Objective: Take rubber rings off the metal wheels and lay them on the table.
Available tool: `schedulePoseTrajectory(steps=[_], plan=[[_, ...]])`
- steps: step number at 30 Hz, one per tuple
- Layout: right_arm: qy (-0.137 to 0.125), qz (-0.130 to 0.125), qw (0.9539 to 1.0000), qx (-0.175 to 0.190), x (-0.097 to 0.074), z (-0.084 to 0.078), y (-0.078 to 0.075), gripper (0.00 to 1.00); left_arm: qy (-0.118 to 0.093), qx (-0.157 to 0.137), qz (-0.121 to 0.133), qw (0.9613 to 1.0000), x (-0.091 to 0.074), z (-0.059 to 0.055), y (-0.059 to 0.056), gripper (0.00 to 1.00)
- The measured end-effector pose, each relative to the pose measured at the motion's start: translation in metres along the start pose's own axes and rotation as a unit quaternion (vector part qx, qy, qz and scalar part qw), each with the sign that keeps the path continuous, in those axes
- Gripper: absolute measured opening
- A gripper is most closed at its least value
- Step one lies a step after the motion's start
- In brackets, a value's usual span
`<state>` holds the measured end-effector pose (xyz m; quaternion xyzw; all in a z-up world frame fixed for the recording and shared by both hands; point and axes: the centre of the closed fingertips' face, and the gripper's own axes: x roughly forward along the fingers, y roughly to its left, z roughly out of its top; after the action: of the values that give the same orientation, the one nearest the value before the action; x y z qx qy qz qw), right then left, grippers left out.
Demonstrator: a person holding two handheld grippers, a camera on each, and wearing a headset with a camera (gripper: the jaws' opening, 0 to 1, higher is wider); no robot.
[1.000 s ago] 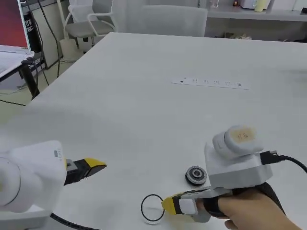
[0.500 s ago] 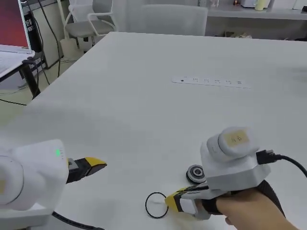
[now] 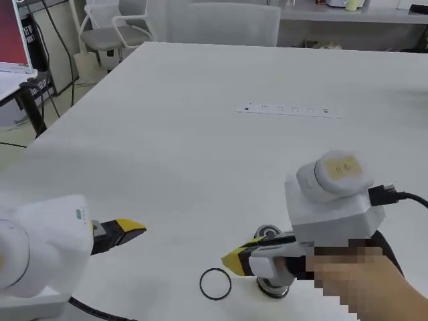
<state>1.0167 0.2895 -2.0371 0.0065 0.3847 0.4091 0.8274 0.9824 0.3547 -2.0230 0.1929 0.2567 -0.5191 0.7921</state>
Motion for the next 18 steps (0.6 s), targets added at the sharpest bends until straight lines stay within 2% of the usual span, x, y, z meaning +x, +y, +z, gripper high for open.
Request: schedulePoseTrajectory(steps=[4, 8, 11, 15, 18], plan=[[-0.008, -0.015, 0.9982, -0.057, -0.011, 0.011, 0.000, 0.13, -0.002, 0.001, -0.004, 1.0000, 0.000, 0.001, -0.001, 0.91], [-0.013, -0.014, 0.9946, -0.102, -0.023, 0.022, 0.005, 0.15, -0.006, 0.001, -0.011, 0.9999, 0.001, 0.002, -0.004, 0.91], [-0.012, -0.004, 0.9918, -0.127, -0.031, 0.025, 0.008, 0.19, -0.008, 0.002, -0.014, 0.9999, 0.001, 0.003, -0.005, 0.91], [0.010, -0.015, 0.9787, -0.204, -0.041, 0.021, 0.003, 0.31, -0.013, 0.000, -0.020, 0.9997, 0.001, 0.005, -0.007, 0.91], [0.023, -0.008, 0.9726, -0.231, -0.047, 0.015, 0.003, 0.36, -0.015, -0.001, -0.023, 0.9996, 0.001, 0.006, -0.009, 0.91]])
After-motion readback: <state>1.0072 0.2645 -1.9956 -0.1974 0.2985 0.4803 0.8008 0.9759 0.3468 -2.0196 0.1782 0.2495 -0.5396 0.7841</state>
